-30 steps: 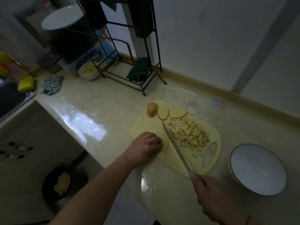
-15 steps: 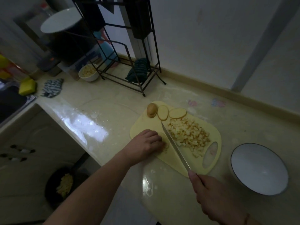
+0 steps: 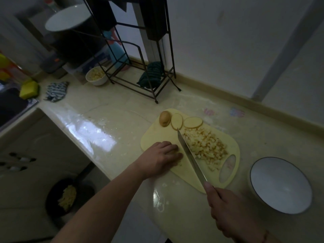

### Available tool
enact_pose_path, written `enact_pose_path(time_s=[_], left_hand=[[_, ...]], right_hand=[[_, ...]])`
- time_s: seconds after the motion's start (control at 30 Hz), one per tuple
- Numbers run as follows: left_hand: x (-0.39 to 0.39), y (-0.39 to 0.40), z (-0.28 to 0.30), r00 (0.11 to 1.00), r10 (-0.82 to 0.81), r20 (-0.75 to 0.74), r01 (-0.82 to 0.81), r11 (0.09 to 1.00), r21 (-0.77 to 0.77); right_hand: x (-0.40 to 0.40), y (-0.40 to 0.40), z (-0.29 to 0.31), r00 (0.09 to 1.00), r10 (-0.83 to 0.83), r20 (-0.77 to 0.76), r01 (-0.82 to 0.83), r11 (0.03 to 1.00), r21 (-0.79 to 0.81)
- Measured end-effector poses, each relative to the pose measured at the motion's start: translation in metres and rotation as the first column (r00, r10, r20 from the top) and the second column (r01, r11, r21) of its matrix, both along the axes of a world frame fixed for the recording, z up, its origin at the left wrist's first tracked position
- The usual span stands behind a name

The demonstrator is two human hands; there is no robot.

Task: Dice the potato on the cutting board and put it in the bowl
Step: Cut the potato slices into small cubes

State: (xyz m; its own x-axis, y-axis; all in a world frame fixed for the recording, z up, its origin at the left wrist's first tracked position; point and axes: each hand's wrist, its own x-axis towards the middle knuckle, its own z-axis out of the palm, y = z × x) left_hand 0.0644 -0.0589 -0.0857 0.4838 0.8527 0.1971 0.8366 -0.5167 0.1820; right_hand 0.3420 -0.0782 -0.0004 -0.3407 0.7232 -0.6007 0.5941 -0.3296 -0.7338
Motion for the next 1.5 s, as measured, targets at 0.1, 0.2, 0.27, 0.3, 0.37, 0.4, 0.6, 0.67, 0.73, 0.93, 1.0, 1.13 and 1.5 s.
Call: enact_pose_path(time_s=[0.1, 0.2, 0.27, 0.3, 0.37, 0.4, 0.6, 0.67, 0.73, 0.93, 1.0, 1.13, 1.5], left_hand=[[0.005, -0.011, -0.001, 0.979, 0.201, -0.021, -0.200, 0.980, 0.022], [0.017, -0.018, 0.001, 0.905, 0.426, 0.001, -0.426, 0.904, 0.016], [0.025, -0.021, 0.005, 0.844, 0.536, 0.001, -0.536, 0.844, 0.000], [0.027, -0.023, 0.006, 0.814, 0.580, -0.020, -0.581, 0.814, -0.016], [0.027, -0.026, 0.010, 0.754, 0.651, -0.092, -0.657, 0.751, -0.064], [0.026, -0.028, 0.011, 0.731, 0.672, -0.121, -0.682, 0.726, -0.090], [0.030, -0.028, 0.019, 0.737, 0.669, -0.091, -0.664, 0.695, -0.275], [0.035, -0.026, 0.024, 0.725, 0.678, -0.117, -0.677, 0.672, -0.300], [0.040, -0.024, 0.026, 0.707, 0.697, -0.116, -0.688, 0.641, -0.340], [0.043, -0.011, 0.026, 0.652, 0.752, -0.093, -0.719, 0.575, -0.390], [0.043, -0.009, 0.026, 0.635, 0.768, -0.085, -0.732, 0.562, -0.386], [0.044, -0.013, 0.024, 0.637, 0.751, -0.172, -0.763, 0.583, -0.279], [0.017, -0.022, 0.000, 0.885, 0.455, 0.099, -0.458, 0.889, 0.010]], right_hand=[[-0.005, -0.002, -0.003, 1.000, -0.007, -0.012, 0.007, 1.000, -0.007], [-0.011, -0.002, -0.008, 1.000, 0.023, -0.003, -0.022, 0.998, 0.053], [-0.017, 0.000, -0.009, 0.999, 0.042, 0.009, -0.042, 0.996, 0.079], [-0.020, 0.002, -0.009, 0.999, 0.048, 0.016, -0.049, 0.995, 0.088], [-0.023, 0.006, -0.010, 0.997, 0.073, 0.032, -0.076, 0.991, 0.113], [-0.024, 0.007, -0.011, 0.996, 0.083, 0.037, -0.087, 0.988, 0.128], [-0.039, 0.001, -0.013, 0.982, 0.182, 0.054, -0.189, 0.968, 0.165], [-0.042, 0.001, -0.012, 0.975, 0.210, 0.067, -0.219, 0.961, 0.171], [-0.041, 0.005, -0.010, 0.973, 0.214, 0.085, -0.225, 0.960, 0.166], [-0.043, 0.031, -0.012, 0.983, 0.186, 0.009, -0.186, 0.983, 0.004], [-0.042, 0.038, -0.014, 0.983, 0.183, -0.014, -0.183, 0.983, -0.018], [-0.037, 0.041, -0.012, 0.978, 0.208, -0.002, -0.208, 0.978, 0.018], [-0.041, 0.029, -0.006, 0.956, 0.262, 0.135, -0.283, 0.943, 0.176]])
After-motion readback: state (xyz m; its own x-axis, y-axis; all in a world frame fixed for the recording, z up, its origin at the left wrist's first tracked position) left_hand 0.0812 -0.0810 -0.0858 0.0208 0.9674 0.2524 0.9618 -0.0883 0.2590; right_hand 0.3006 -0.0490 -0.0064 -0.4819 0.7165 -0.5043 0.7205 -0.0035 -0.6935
